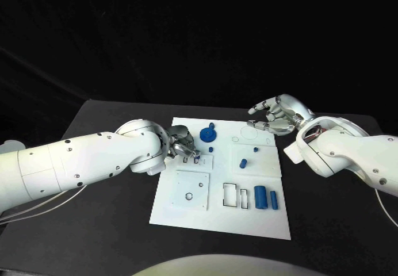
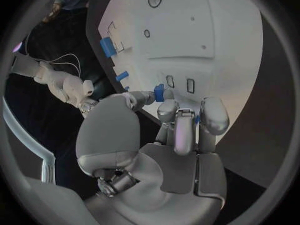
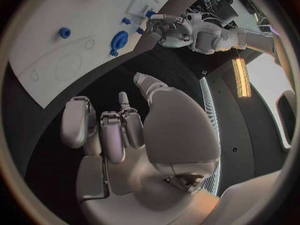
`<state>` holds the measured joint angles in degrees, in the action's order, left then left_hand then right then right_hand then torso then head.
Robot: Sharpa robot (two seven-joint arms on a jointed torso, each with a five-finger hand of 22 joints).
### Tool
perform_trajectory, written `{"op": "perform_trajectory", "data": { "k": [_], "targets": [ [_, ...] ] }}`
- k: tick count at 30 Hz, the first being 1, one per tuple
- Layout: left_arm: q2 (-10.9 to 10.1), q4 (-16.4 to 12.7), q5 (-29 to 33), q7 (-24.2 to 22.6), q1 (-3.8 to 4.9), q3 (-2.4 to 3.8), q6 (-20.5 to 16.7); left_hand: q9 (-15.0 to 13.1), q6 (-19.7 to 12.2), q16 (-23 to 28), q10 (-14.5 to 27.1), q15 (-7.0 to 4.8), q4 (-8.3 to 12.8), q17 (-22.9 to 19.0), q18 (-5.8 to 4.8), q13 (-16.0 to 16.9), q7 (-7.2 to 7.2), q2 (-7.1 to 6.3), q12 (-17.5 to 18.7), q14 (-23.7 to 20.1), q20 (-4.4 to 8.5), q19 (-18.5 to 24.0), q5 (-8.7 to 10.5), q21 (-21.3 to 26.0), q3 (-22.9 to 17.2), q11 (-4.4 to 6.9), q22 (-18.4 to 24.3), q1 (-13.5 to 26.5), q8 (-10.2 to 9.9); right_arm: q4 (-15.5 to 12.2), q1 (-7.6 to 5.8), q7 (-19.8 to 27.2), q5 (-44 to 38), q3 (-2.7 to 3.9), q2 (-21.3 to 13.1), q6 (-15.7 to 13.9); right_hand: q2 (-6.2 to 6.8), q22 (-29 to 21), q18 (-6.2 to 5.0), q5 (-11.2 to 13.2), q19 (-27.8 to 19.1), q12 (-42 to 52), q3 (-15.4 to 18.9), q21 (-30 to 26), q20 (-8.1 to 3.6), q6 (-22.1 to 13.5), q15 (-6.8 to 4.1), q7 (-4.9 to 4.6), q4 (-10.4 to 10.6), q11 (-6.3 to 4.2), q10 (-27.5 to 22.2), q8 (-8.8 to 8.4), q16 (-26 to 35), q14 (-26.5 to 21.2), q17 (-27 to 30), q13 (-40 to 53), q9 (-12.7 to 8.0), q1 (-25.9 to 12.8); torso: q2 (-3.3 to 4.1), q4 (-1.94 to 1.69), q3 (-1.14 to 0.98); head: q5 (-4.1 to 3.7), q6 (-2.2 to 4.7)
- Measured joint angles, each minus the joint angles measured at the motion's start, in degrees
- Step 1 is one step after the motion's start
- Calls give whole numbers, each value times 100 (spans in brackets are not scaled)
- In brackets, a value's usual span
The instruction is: Assemble the parts on the task board
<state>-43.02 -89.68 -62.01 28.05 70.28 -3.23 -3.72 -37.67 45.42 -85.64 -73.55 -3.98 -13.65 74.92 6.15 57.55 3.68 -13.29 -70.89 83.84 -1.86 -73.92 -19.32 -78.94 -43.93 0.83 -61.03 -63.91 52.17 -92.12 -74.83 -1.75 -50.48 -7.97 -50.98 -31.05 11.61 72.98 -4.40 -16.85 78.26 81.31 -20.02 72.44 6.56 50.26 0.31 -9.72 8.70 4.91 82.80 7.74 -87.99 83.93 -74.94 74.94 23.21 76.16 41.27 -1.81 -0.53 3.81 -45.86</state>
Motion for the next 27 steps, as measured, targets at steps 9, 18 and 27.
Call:
{"op": "perform_trajectory", "data": {
  "k": [9,18,27],
  "targets": [
    [73,83,-210,29,0,-7,160,-31,19,0,-19,-21,6,0,1,37,1,-15,-29,21,-19,-20,-118,-21,6,19,-43,15,4,1,2,2,4,-1,1,0,0,-6,0,0,0,0,-16,0,0,0,0,0,16,0,0,0,0,0,0,-1,-5,0,0,0,1,0,-11],
    [127,164,-350,47,0,-22,279,-31,24,0,-19,-21,6,0,1,42,-1,-8,-29,21,-20,-20,-150,-21,6,19,-53,52,4,0,2,3,7,-1,-1,0,0,-6,0,0,0,0,-16,0,0,0,0,0,16,0,0,0,0,0,1,-1,-5,0,4,1,5,-14,-15],
    [140,183,-419,56,-1,-27,391,-30,39,0,-60,-21,23,0,2,68,-1,-23,-29,21,1,-41,-216,-21,23,20,-66,68,37,0,3,4,9,-1,0,0,0,-6,0,0,0,0,-16,0,0,0,0,0,16,0,0,0,0,0,1,-2,-4,0,6,-3,8,-18,-37]
  ]
}}
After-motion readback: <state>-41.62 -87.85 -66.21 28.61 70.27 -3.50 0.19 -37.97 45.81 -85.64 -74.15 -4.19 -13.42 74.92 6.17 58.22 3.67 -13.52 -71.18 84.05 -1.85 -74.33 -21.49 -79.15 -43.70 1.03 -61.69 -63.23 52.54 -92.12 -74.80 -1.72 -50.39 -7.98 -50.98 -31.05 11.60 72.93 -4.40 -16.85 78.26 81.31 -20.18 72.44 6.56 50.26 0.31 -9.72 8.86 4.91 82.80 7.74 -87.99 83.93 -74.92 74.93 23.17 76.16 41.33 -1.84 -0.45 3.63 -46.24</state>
